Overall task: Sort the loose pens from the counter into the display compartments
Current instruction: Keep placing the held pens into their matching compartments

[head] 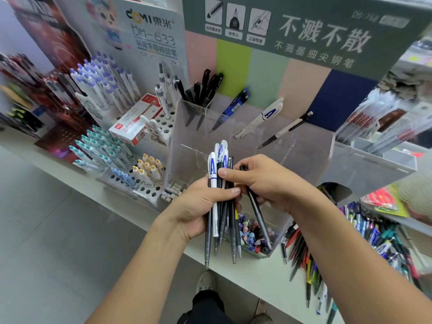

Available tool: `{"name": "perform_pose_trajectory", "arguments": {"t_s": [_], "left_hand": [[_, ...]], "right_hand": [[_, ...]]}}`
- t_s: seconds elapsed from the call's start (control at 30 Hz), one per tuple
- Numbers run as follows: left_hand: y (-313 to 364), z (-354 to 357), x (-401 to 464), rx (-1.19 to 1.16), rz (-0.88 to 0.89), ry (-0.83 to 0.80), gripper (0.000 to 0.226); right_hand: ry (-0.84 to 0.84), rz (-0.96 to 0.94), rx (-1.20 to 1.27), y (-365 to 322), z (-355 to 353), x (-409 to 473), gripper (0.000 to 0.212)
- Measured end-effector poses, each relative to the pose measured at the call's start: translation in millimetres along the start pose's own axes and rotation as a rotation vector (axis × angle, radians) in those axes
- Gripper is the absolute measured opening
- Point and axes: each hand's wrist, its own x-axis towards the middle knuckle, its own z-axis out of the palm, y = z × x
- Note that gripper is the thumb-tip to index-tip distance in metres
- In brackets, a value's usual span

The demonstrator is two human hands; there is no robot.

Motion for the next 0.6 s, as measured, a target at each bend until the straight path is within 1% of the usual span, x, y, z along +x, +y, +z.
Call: {"name": "perform_pose_trajectory", "arguments": {"t_s": [0.13, 0.23, 0.33, 0.47, 0.5, 0.53, 0.6], "left_hand": [[1, -1, -2, -0.045, -0.001, -0.022, 0.038], [-2, -2, -1, -0.105, 0.003, -0.028, 0.040], [-2, -2, 1, -0.172, 0.020, -0.046, 0.036], [1, -2, 0, -0.192, 0.043, 0.090, 0.049], [2, -5, 0, -0.223, 0.045, 0.103, 0.049], [2, -7, 0, -0.254, 0.040, 0.100, 0.045], [4, -13, 0, -0.306, 0.014, 0.065, 0.032]], "right_hand": [[-0.087, 0.014, 0.088, 5, -6, 2, 0.030], [-0.115, 0.001, 0.125, 6, -8, 2, 0.026], [-0.118, -0.020, 0.139, 2, -14, 0, 0.027], [-0.042, -0.138, 0.108, -10, -29, -10, 0.022], [-0.007, -0.181, 0.089, -14, -33, -15, 0.021], [0.044, -0.235, 0.051, -20, -37, -21, 0.020], [0.216, -0.400, -0.063, -38, -45, -33, 0.020]]}}
